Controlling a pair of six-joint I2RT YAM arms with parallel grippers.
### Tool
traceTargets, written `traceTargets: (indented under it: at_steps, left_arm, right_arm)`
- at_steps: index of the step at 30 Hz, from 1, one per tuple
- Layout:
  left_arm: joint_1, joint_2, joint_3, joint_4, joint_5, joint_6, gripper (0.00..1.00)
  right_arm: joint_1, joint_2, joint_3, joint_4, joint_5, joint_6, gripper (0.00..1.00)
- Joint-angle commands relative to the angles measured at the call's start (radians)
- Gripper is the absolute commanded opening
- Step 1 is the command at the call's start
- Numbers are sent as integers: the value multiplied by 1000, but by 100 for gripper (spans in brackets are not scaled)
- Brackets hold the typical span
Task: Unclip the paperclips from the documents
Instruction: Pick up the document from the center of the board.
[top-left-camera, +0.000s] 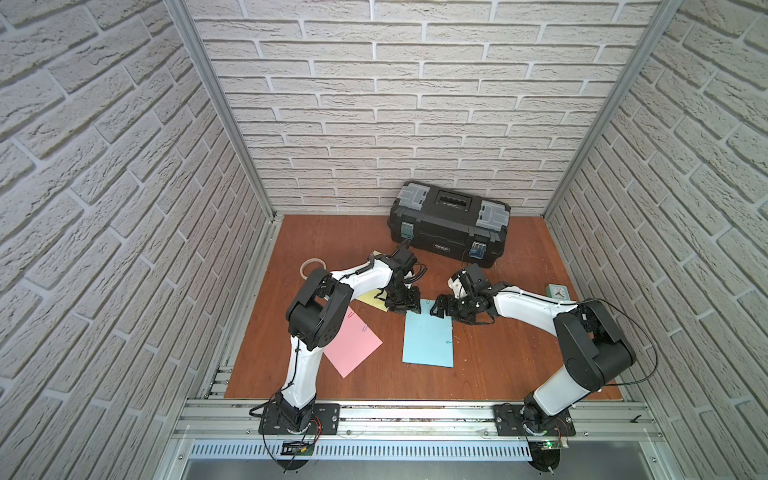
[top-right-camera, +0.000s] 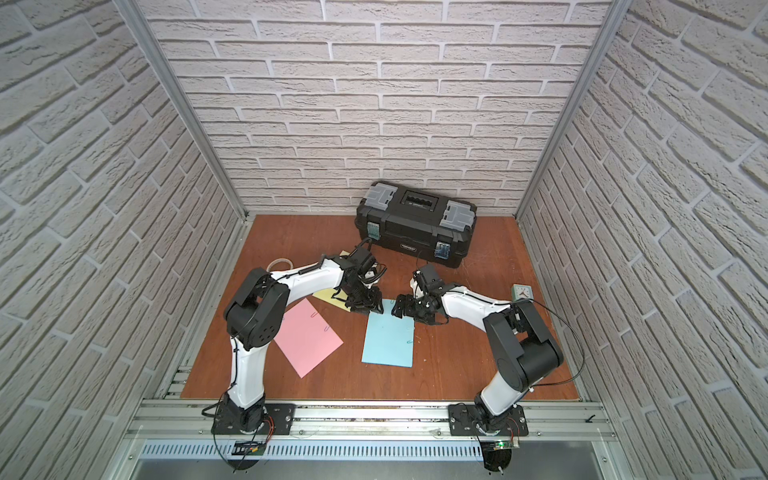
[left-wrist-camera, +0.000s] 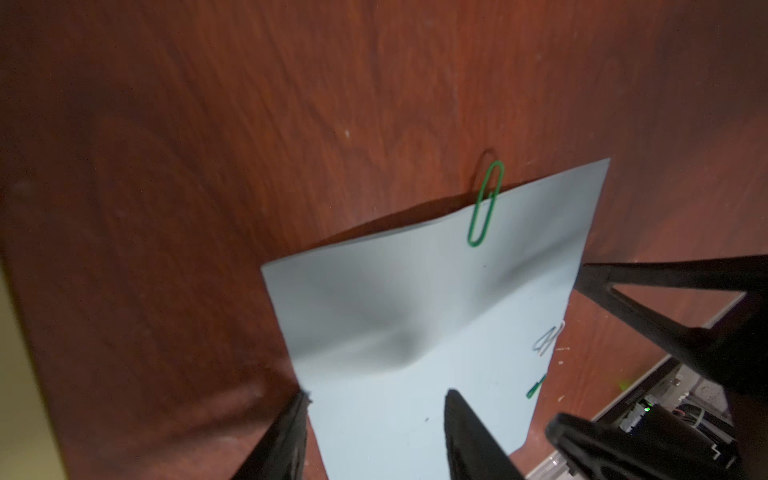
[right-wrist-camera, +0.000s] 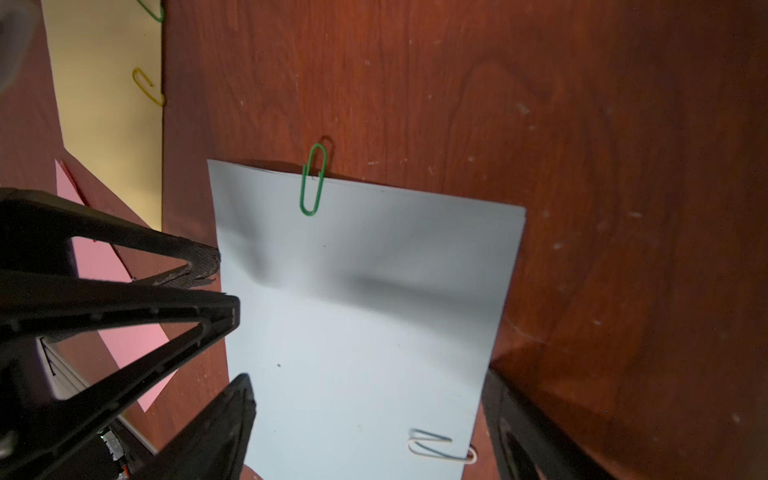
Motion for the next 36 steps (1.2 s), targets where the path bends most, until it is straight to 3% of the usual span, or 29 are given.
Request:
traceTargets:
  at_steps: [1,19,21,29,36]
  left_arm:
    - [-1,28,23,-22,24,-15,53]
    - [-2,30,28,-18,32,-18,50]
    - [-2,27,27,-18,32,-17,50]
    - [0,8,15,-9,23,-23,50]
    - [38,-93,-62,79,31,-63,50]
  right_arm:
    - [18,59,-44,-40,-14,1,87]
    - [41,81,-45,57,-85,13,88]
    - [44,83,-45,65,-86,18,83]
    - [44,53,-59,91,-73,25,44]
    - [29,-12,-62,114,-78,3,40]
